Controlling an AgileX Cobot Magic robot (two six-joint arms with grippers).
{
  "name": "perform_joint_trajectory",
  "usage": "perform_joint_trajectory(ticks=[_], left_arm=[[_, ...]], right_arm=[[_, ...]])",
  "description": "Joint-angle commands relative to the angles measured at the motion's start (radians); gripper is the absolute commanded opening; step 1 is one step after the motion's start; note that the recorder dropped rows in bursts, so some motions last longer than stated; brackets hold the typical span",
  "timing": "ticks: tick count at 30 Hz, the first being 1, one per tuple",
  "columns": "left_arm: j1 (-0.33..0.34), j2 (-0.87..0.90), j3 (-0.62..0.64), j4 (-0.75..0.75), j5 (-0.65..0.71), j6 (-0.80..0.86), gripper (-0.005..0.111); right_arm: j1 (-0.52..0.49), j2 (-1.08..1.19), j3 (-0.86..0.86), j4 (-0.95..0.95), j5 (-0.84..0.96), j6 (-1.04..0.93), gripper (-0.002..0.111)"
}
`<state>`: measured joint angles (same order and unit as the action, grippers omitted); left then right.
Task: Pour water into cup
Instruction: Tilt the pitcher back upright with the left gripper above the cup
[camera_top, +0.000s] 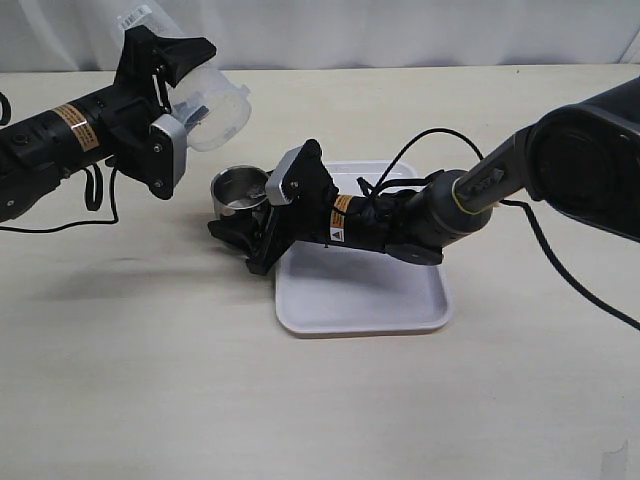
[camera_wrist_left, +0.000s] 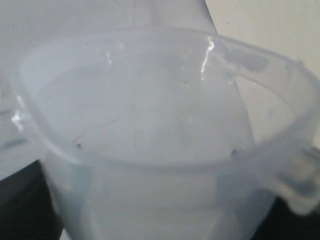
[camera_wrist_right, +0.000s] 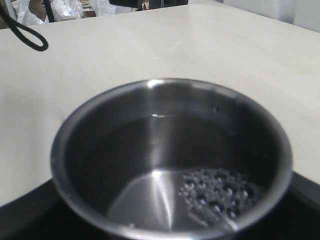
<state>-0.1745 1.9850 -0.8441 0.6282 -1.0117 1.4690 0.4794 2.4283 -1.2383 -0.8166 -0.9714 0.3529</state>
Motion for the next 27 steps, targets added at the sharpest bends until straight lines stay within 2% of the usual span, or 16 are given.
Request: perform_joint_trajectory(ticks=[1,12,27], left_arm=[[-0.001,-0.008,-0.007,0.008,-0.020,-0.004,0.000],[-0.001,-0.008,-0.007,0.065,-0.044,-0.004,0.000],[-0.001,-0.008,-0.007,0.070,-0.094,-0.004,0.000]], right_arm=[[0.000,-0.003,0.006,-0.007,0.035,-0.002,0.004],[0.000,-0.003,0.006,-0.007,0.035,-0.002,0.004],[0.000,-0.003,0.006,-0.007,0.035,-0.002,0.004]])
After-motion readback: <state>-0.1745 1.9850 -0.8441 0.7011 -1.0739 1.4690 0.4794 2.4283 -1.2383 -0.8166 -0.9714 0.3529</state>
